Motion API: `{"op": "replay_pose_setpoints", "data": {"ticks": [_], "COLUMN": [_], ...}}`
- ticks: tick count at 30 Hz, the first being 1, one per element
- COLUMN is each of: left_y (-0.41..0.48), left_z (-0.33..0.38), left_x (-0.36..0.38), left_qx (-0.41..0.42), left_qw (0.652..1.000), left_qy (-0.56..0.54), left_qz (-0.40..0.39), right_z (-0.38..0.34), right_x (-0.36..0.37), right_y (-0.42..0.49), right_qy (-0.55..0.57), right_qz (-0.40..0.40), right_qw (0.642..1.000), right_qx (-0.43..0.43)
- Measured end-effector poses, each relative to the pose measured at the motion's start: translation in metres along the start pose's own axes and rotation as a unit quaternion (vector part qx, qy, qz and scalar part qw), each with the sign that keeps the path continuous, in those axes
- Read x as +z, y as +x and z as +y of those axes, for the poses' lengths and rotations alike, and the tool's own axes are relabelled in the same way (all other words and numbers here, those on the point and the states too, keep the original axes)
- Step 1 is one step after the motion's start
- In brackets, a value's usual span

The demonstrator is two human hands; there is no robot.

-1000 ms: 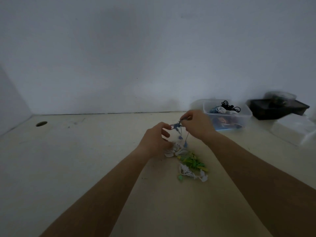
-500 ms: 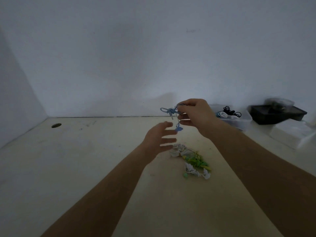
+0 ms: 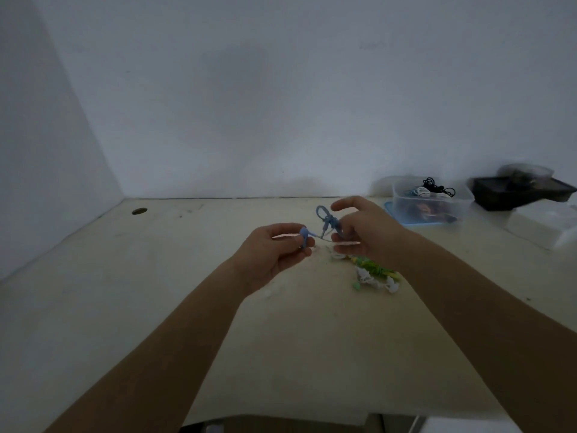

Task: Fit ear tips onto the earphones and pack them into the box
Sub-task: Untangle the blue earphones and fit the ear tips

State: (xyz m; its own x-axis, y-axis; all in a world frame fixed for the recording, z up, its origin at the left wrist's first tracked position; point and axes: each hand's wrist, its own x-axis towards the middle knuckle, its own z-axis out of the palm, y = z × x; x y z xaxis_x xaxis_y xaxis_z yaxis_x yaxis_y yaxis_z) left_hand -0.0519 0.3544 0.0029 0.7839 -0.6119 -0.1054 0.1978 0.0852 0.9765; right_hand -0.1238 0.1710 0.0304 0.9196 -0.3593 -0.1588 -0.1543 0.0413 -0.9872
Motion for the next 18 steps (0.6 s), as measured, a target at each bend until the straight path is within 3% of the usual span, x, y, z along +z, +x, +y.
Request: {"op": "replay_pose_setpoints", "data": {"ticks": [3, 7, 13, 18], "left_y": [-0.007, -0.012, -0.012, -0.009], "left_z": [-0.006, -0.016, -0.028, -0.031], "left_x": [-0.003, 0.004, 0.009, 0.012], "left_qx": [0.001, -0.003, 0.001, 0.018], "left_qw": [0.997, 0.991, 0.983, 0.973], "left_qy": [0.077, 0.131, 0.181, 0.232], "left_qz": [-0.005, -0.004, -0.038, -0.004], "right_z": [0.010, 0.024, 0.049, 0.050], "right_x": [0.001, 0.004, -0.002, -0.004], "right_y": [-0.017, -0.024, -0.016, -0.012], "right_qy": [-0.072, -0.136, -0.251, -0.281], "right_qz": [-0.073, -0.108, -0.057, -0.085], "right_qw": [0.995, 0.984, 0.957, 0.944], "right_qx": [0.007, 0.027, -0.131, -0.153]}}
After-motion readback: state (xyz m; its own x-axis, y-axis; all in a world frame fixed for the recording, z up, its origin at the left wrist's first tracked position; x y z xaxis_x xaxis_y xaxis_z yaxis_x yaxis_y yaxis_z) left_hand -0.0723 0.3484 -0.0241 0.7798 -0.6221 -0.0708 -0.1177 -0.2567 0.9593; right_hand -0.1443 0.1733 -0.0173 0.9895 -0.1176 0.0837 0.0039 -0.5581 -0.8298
